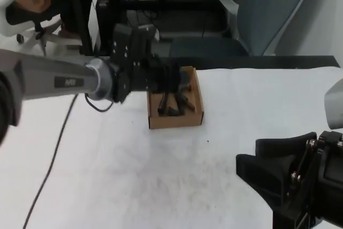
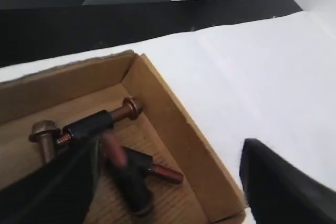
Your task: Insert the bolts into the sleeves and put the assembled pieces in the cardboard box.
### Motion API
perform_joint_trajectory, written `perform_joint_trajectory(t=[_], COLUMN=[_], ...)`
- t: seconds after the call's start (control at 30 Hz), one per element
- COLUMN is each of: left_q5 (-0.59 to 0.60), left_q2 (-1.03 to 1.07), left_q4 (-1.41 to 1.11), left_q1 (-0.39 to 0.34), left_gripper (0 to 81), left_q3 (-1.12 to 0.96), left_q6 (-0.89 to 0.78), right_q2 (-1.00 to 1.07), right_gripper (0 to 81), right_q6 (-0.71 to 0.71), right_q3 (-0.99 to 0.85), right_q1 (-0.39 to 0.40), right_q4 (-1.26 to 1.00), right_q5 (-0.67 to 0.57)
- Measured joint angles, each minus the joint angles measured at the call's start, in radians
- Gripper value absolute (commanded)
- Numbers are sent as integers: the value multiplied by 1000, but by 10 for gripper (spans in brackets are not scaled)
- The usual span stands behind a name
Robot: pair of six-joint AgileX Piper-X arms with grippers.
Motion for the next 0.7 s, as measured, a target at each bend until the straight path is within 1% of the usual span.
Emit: perform_joint_trajectory(t=[0.03, 0.07, 0.13, 0.2, 0.3, 0.4, 0.5, 0.6, 0.7], left_q5=[17, 29, 45, 37, -19, -68, -87, -105, -116], left_q2=[-25, -52, -141, -249, -451, -690, -906, -1112, -1319], left_q4=[13, 23, 48, 68, 95, 115, 125, 140, 152], left_q1=[6, 9, 17, 17, 17, 38, 98, 197, 300], left_gripper=[108, 8, 18, 18, 18, 18, 18, 18, 18], left_q3=[0, 4, 18, 37, 90, 188, 321, 493, 668], left_q6=[-1, 4, 58, 131, 241, 318, 333, 307, 241], right_q2=[0, 0, 0, -7, -42, -116, -234, -402, -536], right_gripper=[1, 0, 6, 6, 6, 6, 6, 6, 6], right_q6=[-21, -46, -100, -151, -216, -241, -226, -207, -244], right_q3=[0, -4, -16, -34, -73, -103, -112, -112, -112], right_q1=[0, 0, 0, 0, 0, 0, 0, 0, 0], right_q4=[2, 3, 2, 7, 46, 120, 218, 313, 341], right_q5=[4, 12, 42, 103, 243, 373, 436, 492, 530])
